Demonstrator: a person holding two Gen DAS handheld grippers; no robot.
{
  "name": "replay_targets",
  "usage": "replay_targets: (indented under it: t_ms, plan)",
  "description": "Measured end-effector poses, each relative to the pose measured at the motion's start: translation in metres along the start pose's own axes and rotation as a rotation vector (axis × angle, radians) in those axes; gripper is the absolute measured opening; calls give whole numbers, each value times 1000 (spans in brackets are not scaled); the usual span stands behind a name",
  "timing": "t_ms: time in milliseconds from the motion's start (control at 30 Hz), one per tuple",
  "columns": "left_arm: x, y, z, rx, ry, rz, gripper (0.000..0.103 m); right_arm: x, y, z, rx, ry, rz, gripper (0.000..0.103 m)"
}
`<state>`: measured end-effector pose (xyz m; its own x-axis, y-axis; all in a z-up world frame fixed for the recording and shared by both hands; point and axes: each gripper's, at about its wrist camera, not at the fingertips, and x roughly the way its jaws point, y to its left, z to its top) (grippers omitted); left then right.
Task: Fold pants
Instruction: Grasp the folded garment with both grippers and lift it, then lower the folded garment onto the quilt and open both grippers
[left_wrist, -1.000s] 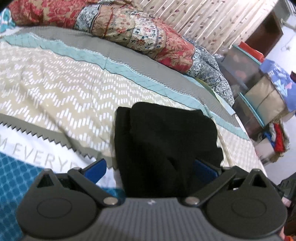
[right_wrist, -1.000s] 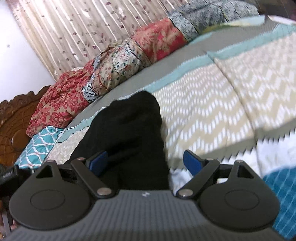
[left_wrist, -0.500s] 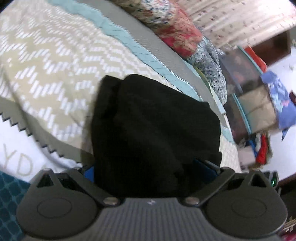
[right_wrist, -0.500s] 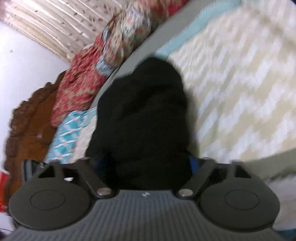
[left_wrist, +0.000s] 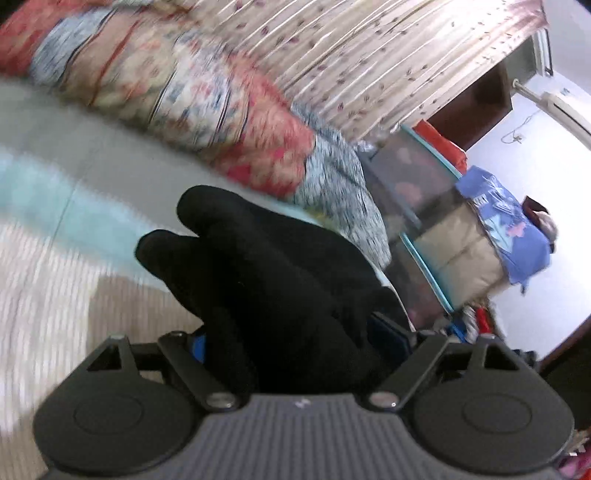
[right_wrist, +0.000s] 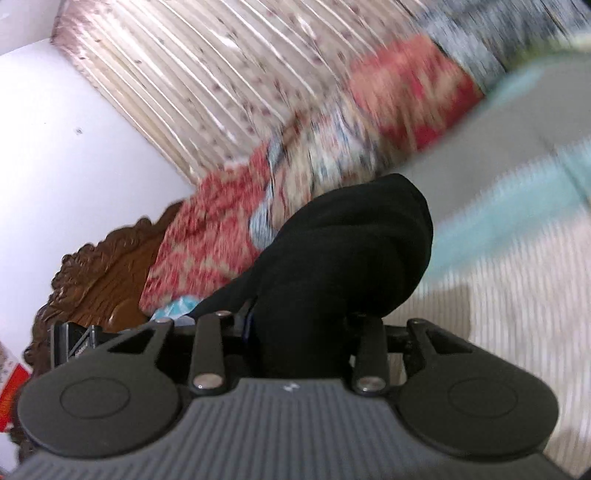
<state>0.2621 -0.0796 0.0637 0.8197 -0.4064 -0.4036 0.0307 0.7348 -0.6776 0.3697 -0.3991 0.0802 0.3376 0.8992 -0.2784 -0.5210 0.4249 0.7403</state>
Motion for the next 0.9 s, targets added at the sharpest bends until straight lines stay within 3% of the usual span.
replay_targets:
  t_ms: [100, 200, 300, 367, 400, 500, 667, 767, 900]
  plan:
    - [38, 12, 30, 57, -37, 38, 85, 34, -15, 29, -44, -63, -26, 38]
    - [88, 40, 43, 67, -31, 142, 85, 74, -41, 43, -50, -84, -86, 39]
    - [137, 74, 34, 28, 68, 294, 84, 112, -76, 39, -30, -7, -200, 39]
    - [157, 90, 20, 39, 118, 397, 90, 136, -97, 26, 2, 68, -297, 49]
    - [155, 89, 14, 67, 89, 383, 91, 139, -107, 21, 31, 73, -311, 55]
    - [148, 78, 9, 76, 82, 406, 94, 128, -118, 17, 115, 59, -278, 61]
    - [119, 49, 11, 94, 59, 481, 103, 90, -82, 14, 34, -20, -370, 89]
    - [91, 17, -4, 165, 39, 533, 103, 49, -56, -4, 3, -67, -419, 93]
    - [59, -16, -35, 189, 82, 587, 103, 4, -25, -35, -8, -86, -509, 103]
